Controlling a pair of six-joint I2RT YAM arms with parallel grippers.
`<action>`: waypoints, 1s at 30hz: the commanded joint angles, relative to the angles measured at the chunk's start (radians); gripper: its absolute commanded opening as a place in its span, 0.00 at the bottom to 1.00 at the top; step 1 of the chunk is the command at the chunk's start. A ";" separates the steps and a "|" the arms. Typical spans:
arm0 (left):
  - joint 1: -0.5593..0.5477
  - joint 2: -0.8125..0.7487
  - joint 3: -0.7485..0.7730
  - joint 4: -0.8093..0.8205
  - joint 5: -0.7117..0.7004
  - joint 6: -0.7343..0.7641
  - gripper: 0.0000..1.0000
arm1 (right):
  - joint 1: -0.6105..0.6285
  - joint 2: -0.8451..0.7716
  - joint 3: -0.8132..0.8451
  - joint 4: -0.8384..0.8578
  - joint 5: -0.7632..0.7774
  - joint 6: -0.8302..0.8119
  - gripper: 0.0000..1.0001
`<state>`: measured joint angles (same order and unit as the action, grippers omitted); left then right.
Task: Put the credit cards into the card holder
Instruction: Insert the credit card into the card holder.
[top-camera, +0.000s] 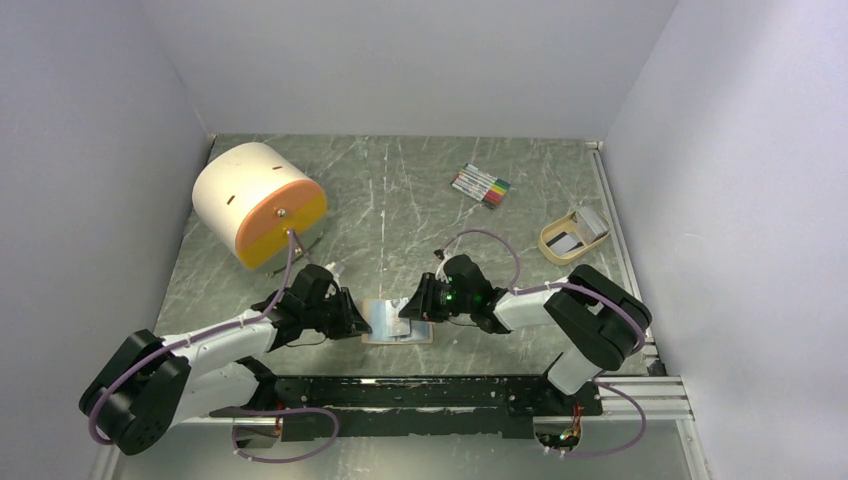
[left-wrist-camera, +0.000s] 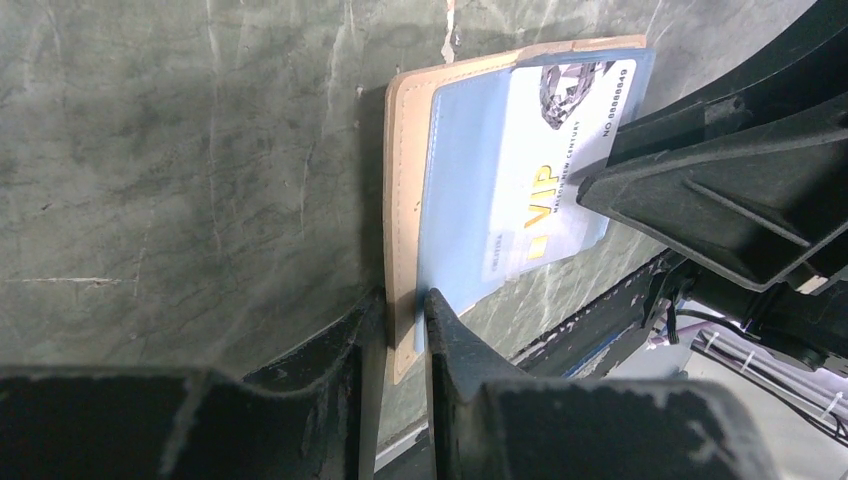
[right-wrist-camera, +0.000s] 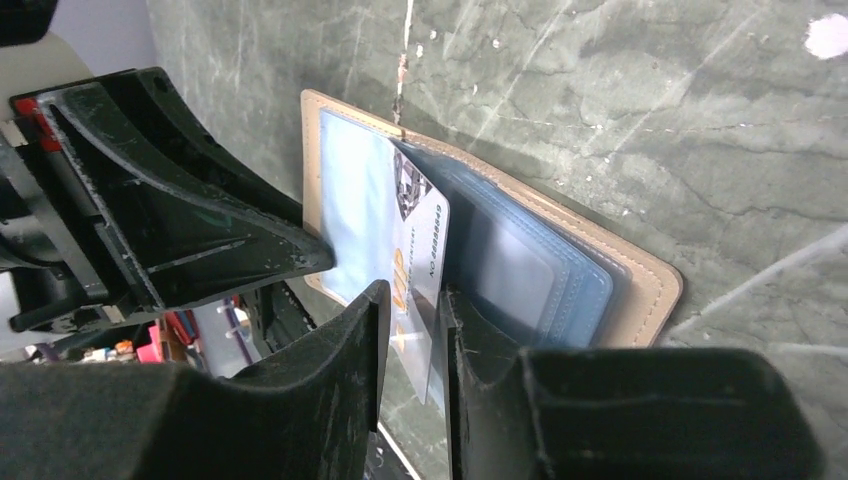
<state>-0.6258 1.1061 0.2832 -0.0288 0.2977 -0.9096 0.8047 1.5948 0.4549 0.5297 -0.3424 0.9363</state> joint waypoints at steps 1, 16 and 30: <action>-0.008 -0.024 0.015 0.027 0.016 -0.006 0.25 | 0.017 -0.009 0.007 -0.128 0.058 -0.049 0.26; -0.007 -0.001 0.013 0.048 0.024 -0.008 0.25 | 0.063 0.061 -0.031 0.045 0.042 0.078 0.20; -0.008 -0.022 0.016 0.036 0.024 -0.009 0.25 | 0.110 0.011 0.005 -0.094 0.155 0.076 0.38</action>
<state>-0.6258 1.1034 0.2832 -0.0082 0.2996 -0.9138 0.9100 1.6329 0.4458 0.6014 -0.2703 1.0554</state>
